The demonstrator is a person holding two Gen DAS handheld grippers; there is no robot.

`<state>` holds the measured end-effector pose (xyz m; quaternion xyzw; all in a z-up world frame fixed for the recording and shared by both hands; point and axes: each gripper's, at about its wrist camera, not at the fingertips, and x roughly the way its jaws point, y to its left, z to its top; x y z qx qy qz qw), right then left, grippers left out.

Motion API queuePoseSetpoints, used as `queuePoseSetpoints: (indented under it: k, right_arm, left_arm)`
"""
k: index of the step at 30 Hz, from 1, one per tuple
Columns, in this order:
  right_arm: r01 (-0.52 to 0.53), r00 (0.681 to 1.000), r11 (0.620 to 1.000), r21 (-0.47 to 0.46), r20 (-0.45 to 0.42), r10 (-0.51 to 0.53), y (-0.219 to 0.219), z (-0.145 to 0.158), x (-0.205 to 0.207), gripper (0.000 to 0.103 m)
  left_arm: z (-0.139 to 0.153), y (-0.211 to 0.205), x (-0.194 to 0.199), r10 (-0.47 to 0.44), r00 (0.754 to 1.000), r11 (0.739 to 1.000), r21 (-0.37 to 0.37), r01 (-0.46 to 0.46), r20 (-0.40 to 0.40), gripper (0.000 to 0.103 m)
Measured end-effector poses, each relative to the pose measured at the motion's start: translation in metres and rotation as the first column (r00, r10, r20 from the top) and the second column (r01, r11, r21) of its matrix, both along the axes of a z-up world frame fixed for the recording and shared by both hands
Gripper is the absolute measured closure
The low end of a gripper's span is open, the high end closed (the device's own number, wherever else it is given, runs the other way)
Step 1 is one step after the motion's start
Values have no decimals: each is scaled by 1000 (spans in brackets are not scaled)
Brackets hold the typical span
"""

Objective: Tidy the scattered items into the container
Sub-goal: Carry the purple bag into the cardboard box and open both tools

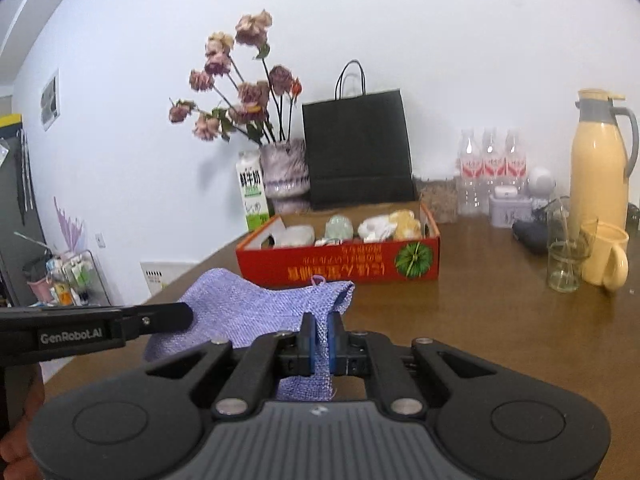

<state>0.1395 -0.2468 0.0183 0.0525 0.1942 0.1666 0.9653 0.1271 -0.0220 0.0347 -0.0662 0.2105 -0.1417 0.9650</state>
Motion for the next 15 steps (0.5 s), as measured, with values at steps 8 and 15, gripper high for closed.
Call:
queuePoseSetpoints:
  k: [8,15]
  right_arm:
    - [-41,991,999,7,129,40,-8,79,72,98]
    - [-76,992,997,0,105,76,10,142,185,98]
  left_arm:
    - [80,16,89,-93,995,995,-42,94,37,97]
    - [118,31,199,-60,997,998,-35,59,-45,97]
